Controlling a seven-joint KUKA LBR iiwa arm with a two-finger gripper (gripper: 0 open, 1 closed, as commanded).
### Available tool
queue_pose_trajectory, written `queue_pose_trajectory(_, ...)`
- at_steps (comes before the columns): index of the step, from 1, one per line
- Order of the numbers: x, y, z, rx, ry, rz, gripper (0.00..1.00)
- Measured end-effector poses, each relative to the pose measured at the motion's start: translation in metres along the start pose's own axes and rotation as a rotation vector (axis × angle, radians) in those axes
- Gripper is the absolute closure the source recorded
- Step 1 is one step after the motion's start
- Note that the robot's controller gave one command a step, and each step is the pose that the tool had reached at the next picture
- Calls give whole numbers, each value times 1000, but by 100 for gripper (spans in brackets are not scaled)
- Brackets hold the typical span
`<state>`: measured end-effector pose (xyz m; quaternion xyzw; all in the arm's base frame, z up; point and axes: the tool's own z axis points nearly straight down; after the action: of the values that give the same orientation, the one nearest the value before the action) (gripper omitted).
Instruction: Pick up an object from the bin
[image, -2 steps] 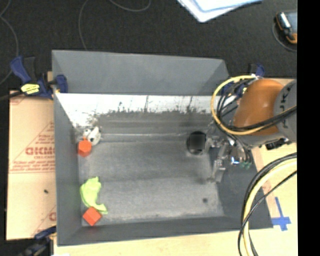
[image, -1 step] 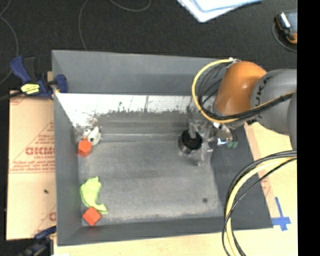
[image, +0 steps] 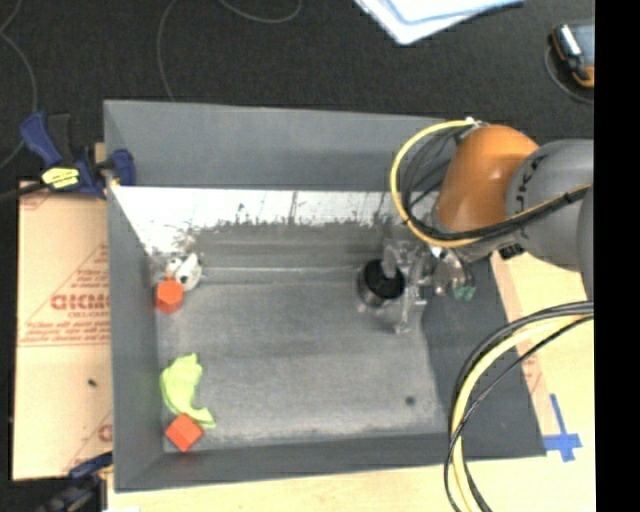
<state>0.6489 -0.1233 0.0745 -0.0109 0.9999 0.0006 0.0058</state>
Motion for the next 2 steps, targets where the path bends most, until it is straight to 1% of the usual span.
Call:
queue_pose_trajectory(1, -1, -2, -27, 7, -9, 216, 0)
queue_pose_trajectory(2, -3, -2, -6, 2, -5, 1, 100)
